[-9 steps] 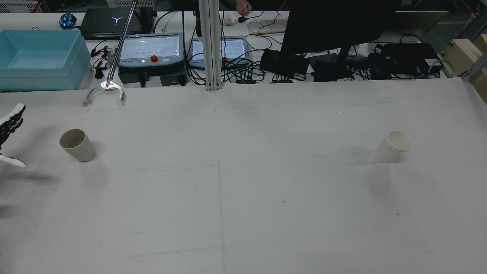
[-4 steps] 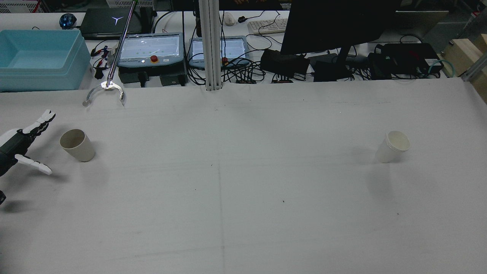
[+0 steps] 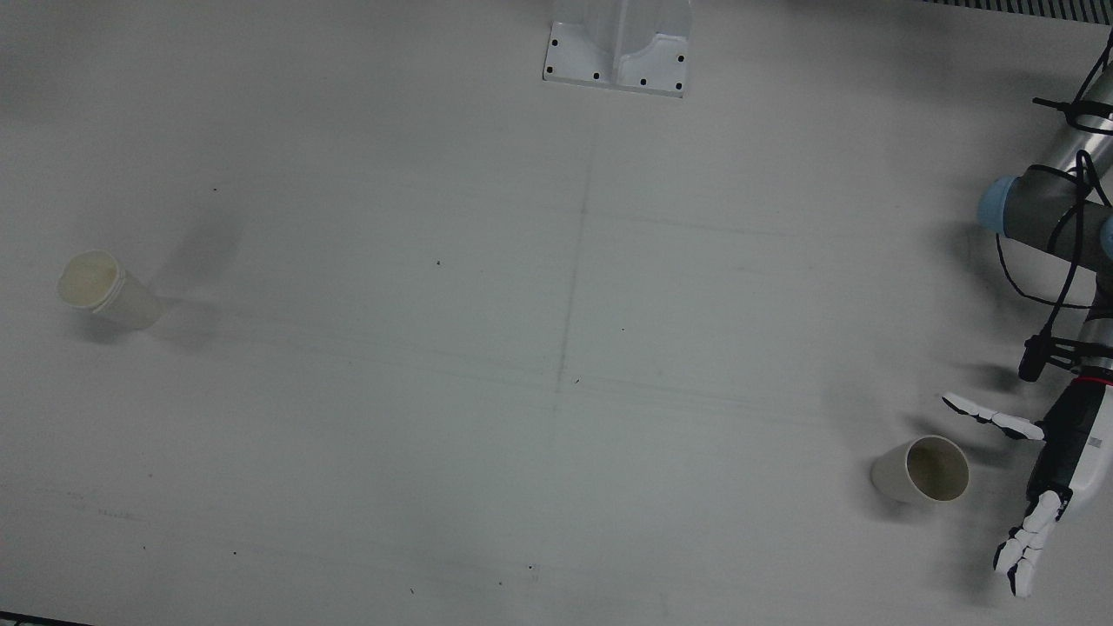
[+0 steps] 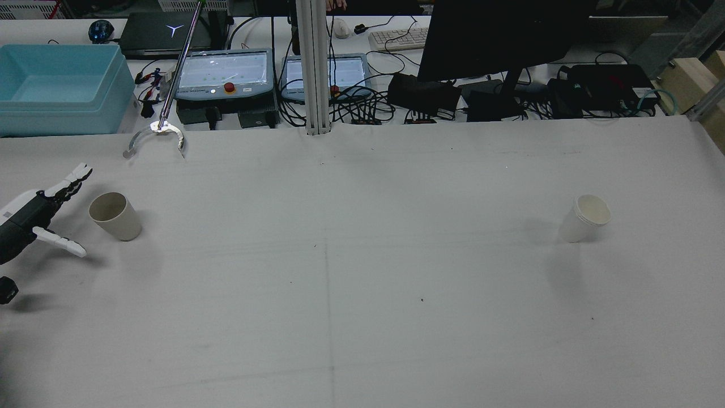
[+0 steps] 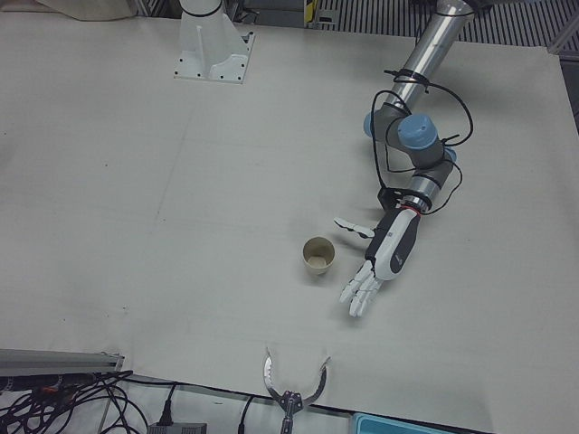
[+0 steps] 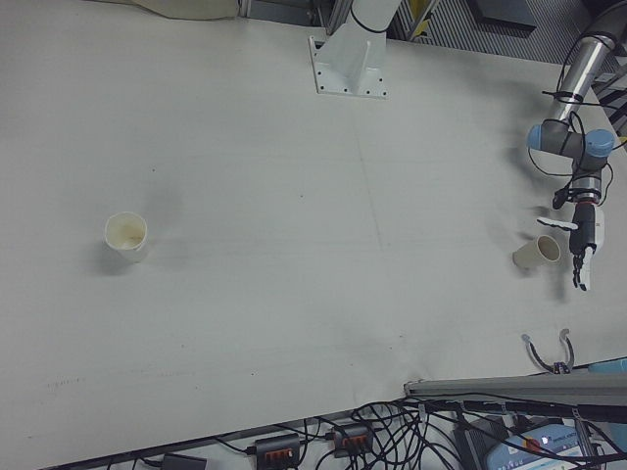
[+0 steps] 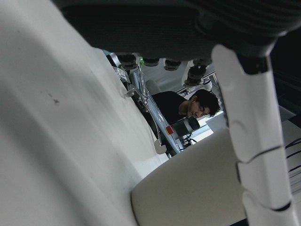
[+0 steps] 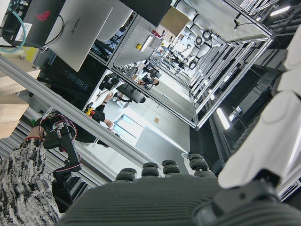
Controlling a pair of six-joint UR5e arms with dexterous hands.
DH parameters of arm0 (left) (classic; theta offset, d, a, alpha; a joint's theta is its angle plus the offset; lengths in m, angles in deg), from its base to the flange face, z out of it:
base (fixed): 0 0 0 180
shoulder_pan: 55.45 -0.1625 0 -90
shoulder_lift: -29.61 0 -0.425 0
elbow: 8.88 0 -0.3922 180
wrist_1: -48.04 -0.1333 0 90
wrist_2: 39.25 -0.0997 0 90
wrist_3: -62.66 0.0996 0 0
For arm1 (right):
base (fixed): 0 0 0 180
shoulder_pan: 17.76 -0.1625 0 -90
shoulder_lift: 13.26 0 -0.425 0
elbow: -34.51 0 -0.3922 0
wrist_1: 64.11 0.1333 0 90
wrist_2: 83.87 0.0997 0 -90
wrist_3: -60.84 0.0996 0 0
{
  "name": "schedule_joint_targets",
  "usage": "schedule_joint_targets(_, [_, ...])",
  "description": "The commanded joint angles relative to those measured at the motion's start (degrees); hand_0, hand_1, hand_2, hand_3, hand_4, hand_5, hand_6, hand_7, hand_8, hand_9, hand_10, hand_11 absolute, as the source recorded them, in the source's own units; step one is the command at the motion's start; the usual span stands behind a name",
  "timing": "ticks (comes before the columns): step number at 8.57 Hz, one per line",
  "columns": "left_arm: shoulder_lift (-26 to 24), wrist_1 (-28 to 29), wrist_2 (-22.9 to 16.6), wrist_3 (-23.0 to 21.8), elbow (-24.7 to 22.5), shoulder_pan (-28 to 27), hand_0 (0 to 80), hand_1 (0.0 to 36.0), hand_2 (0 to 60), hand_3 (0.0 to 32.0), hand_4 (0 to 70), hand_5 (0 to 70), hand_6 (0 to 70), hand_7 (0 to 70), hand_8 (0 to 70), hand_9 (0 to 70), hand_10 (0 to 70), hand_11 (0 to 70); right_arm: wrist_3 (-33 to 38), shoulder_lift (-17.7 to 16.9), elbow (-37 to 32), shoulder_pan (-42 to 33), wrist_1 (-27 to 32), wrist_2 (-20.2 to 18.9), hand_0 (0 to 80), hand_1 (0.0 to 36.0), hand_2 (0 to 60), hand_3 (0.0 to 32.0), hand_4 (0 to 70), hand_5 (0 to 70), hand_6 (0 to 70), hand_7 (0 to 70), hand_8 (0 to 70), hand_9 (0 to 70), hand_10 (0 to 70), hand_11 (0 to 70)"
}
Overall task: Pour water
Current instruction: 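Reach the left hand toward the beige paper cup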
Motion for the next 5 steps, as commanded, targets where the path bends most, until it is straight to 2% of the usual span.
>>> schedule_joint_targets(1, [-1.78, -1.62, -0.06, -0.01, -0.10, -0.01, 56.5, 13.0, 0.0, 0.0, 16.2, 4.0, 0.0, 2.0, 0.0, 0.0, 1.5, 4.4, 0.01, 0.36, -0.18, 1.19, 0.01, 0.00, 40.6, 8.9, 12.1, 0.0, 6.4, 0.0, 2.8, 6.5, 1.6, 4.7, 1.1, 2.5])
schedule_joint_targets(5, [-2.66, -3.47, -0.06, -0.63, -0.71, -3.95, 56.6, 13.1, 0.0, 0.0, 17.3, 6.7, 0.5, 2.6, 0.0, 0.0, 1.7, 4.6, 0.89, 0.44, -2.03, 2.07, 0.45, 0.09, 40.5, 8.8, 12.1, 0.0, 6.0, 0.0, 2.7, 6.3, 1.7, 4.9, 1.3, 2.8])
